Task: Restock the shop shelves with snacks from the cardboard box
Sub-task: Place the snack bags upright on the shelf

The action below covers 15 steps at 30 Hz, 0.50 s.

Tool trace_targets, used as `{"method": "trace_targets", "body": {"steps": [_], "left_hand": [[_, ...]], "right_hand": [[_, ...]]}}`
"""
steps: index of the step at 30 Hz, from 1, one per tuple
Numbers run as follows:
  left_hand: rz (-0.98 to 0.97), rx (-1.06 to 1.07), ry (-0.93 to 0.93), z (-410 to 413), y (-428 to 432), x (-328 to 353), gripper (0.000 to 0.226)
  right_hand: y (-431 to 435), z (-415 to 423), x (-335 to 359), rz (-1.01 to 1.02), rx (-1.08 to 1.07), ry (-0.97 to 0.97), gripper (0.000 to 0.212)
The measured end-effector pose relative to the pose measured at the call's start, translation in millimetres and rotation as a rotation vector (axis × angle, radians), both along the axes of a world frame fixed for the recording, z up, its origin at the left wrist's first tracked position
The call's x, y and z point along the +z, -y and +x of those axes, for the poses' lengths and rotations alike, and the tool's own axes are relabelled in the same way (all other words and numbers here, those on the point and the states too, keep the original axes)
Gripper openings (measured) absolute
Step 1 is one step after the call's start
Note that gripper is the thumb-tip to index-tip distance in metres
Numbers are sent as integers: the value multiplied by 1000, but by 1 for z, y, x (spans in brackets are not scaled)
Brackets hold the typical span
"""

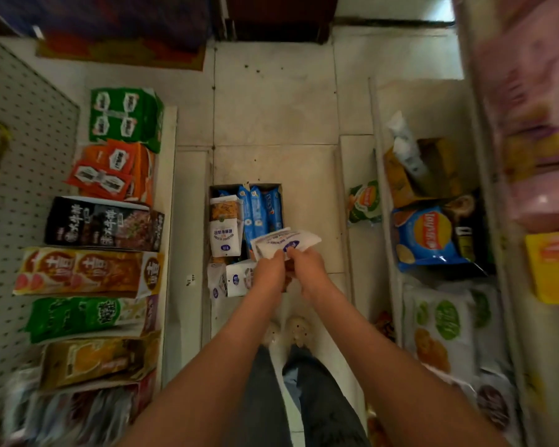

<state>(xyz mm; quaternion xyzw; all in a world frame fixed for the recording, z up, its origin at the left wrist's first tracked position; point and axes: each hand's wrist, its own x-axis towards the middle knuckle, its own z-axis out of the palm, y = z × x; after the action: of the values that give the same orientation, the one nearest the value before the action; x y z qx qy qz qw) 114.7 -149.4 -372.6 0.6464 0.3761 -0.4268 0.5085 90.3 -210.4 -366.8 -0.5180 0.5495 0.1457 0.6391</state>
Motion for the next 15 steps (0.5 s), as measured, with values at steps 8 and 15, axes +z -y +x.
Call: {"method": "trace_targets", "body": {"steps": [8, 15], "left_hand": [[201, -814, 182, -26, -5, 99, 53], [-167, -1782, 683, -47, 16, 158, 66]], "right_hand": [[20, -76, 114, -206, 339, 21, 25], [40, -151, 195, -497, 804, -149, 21]]}}
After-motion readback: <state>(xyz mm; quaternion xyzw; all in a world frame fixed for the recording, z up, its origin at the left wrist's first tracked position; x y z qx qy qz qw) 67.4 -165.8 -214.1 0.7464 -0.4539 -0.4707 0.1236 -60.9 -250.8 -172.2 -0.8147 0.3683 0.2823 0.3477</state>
